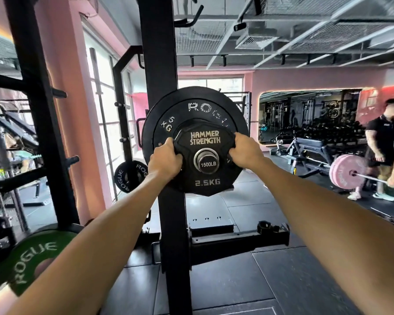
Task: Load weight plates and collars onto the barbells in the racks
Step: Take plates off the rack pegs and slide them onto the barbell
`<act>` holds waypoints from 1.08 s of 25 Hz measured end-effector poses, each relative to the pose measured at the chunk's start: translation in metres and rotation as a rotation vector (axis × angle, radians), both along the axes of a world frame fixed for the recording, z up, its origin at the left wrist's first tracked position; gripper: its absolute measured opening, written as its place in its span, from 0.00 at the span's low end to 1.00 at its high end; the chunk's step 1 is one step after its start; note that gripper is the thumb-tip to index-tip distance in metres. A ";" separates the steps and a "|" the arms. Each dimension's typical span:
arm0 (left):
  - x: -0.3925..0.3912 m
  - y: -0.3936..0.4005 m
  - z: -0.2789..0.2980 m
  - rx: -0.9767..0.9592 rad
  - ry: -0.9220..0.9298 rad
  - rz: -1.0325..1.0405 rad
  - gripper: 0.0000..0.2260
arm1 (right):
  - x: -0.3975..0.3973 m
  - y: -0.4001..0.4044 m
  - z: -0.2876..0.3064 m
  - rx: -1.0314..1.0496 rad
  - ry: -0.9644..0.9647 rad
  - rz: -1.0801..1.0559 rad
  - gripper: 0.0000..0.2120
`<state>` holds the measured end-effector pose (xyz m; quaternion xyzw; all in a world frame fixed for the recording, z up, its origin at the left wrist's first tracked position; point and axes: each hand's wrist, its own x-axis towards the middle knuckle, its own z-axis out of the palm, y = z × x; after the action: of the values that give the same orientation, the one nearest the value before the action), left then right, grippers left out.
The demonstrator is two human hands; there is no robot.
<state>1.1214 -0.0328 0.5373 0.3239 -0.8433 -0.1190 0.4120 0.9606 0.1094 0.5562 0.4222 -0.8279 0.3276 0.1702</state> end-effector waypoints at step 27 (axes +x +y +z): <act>0.310 0.068 0.033 -0.084 -0.069 0.411 0.13 | 0.262 -0.006 0.023 -0.010 0.030 0.435 0.09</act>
<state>1.4311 0.0349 0.5704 0.4755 -0.7774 0.0142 0.4115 1.2227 0.1032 0.5797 0.5949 -0.7131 0.3543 0.1097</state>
